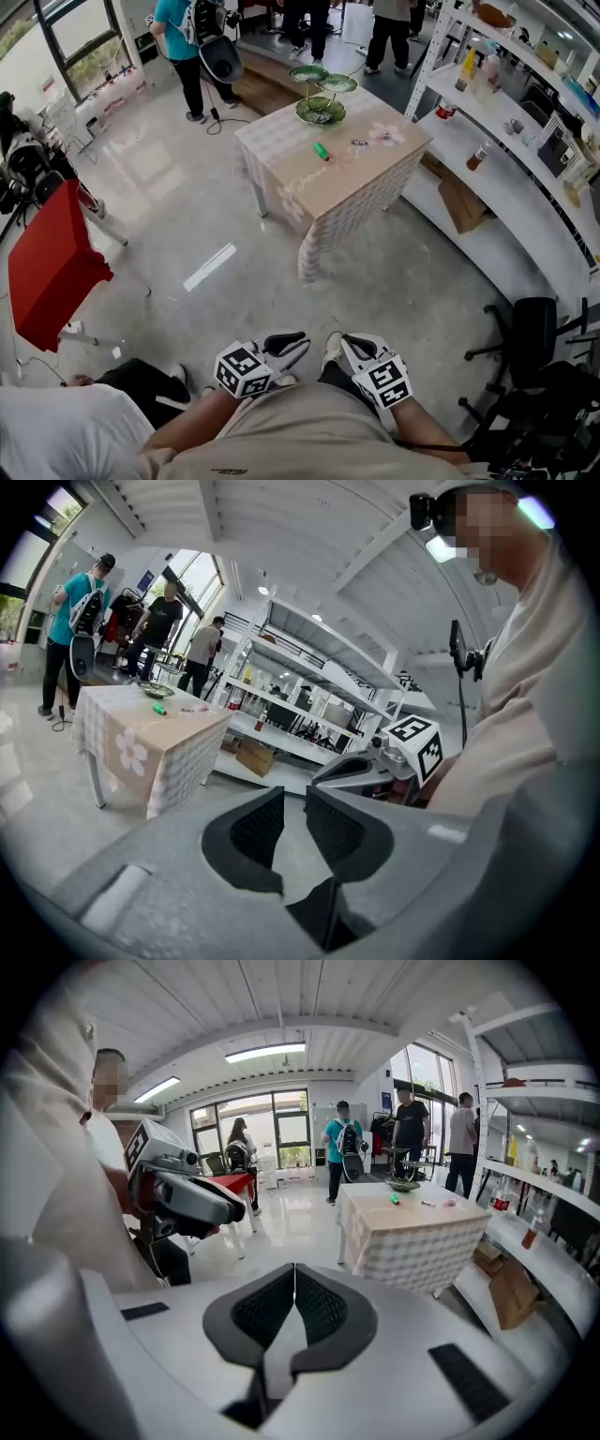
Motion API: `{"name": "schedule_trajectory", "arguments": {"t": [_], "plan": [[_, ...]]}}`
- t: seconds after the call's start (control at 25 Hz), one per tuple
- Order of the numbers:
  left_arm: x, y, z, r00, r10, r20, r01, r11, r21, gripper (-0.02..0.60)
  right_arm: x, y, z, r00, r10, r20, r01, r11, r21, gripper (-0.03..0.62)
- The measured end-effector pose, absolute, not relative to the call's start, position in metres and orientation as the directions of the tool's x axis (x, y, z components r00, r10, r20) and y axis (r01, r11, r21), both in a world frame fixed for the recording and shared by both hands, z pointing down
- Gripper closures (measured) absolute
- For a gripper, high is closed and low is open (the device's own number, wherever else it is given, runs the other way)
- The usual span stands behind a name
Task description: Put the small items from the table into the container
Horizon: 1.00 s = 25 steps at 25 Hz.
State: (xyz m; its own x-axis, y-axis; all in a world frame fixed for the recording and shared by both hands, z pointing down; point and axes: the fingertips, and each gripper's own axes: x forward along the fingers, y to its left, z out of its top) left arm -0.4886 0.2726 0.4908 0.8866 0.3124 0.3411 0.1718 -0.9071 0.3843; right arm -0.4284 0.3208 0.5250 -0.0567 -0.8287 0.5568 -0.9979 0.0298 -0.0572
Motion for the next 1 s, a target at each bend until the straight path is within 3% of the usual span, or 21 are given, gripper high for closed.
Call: {"name": "schedule_trajectory", "arguments": {"t": [0.2,0.36,0.52,1.0], "plan": [[-0.398,0.27,0.488,0.875,0.321,0.364,0.196,-0.92,0.34,0.502,-0.343,0.317,0.525,-0.042,-0.846,0.532,-0.998,0.005,-0.07,0.574],[-0.329,0.263,0.484,0.887,0.268,0.375,0.143,-0.933,0.33,0.502,-0.282,0.319,0.527,-0.051,-0.845,0.533,-0.998,0.019,-0.064,0.516],[-0.277,0.255,0.482,0.892,0.245,0.381,0.114,-0.936,0.334,0.5,-0.227,0.316,0.531,-0.048,-0.847,0.53,-0.998,0.017,-0.062,0.516],[-0.201,0.207,0.487,0.911,0.174,0.374,0.035,-0.935,0.352,0.494,-0.154,0.274,0.545,-0.073,-0.837,0.542,-0.996,0.036,-0.078,0.516]]}}
